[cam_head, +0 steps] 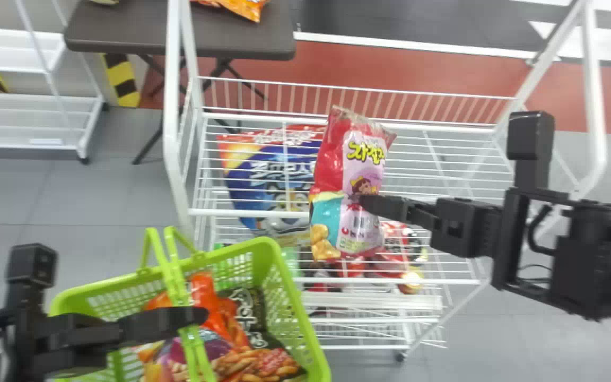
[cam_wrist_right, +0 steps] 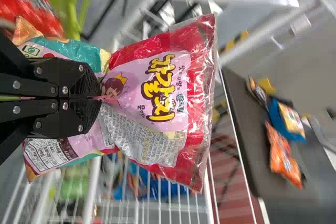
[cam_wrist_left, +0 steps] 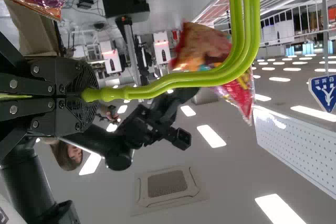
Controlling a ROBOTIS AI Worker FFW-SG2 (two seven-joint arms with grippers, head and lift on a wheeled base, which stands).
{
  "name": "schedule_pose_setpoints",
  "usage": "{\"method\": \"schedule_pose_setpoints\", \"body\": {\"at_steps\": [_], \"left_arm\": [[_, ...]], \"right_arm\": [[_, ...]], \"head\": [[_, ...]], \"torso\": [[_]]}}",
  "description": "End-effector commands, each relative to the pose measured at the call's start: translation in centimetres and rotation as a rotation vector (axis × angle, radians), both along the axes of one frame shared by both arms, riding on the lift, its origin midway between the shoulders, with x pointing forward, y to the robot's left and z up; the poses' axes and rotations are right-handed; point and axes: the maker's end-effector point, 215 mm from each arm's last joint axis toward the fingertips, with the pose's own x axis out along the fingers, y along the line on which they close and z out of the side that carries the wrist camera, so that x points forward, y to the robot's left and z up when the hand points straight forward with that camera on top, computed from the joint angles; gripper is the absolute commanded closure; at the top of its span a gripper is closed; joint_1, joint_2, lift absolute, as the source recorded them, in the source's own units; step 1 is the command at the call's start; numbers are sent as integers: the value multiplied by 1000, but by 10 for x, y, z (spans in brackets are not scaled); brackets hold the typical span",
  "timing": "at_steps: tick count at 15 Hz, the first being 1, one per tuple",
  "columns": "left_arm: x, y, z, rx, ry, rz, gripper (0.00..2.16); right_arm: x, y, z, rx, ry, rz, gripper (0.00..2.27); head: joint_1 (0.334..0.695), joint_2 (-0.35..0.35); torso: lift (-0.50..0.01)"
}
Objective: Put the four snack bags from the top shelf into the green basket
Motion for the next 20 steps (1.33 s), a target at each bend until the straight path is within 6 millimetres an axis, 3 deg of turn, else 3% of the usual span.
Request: {"method": "schedule_pose_setpoints", "body": {"at_steps": [1, 4, 6, 12, 16, 17, 18, 19, 20], "left_arm": [[0, 0, 3, -12, -4, -2, 2148], [0, 1, 4, -17, -2, -1, 2148], [4, 0, 8, -21, -18, -1, 2148], [20, 1, 25, -36, -59, 1, 2148], [26, 1, 32, -41, -73, -1, 2148], [27, 1, 34, -46, -74, -2, 2148], [28, 1, 36, -51, -78, -1, 2148], [28, 1, 36, -51, -76, 0, 2148], [29, 3, 36, -51, -76, 3, 2148]], "right_arm": [[-27, 42, 9, 65, 18, 118, 2256], [-45, 82, 10, 118, 39, 202, 2256], [-53, 99, -3, 115, 76, 236, 2256], [-61, 118, -35, 117, 172, 267, 2256], [-64, 121, -39, 145, 198, 278, 2250], [-60, 121, -39, 149, 201, 278, 1970], [-61, 123, -38, 177, 218, 291, 1423], [-62, 121, -35, 208, 226, 297, 495], [-62, 117, -33, 212, 223, 296, -2]], "head": [[695, -38], [695, 61], [695, 105], [695, 177], [695, 189], [695, 191], [695, 192], [695, 193], [695, 193]], "torso": [[0], [0], [0], [0], [0], [0], [0], [0], [0]]}}
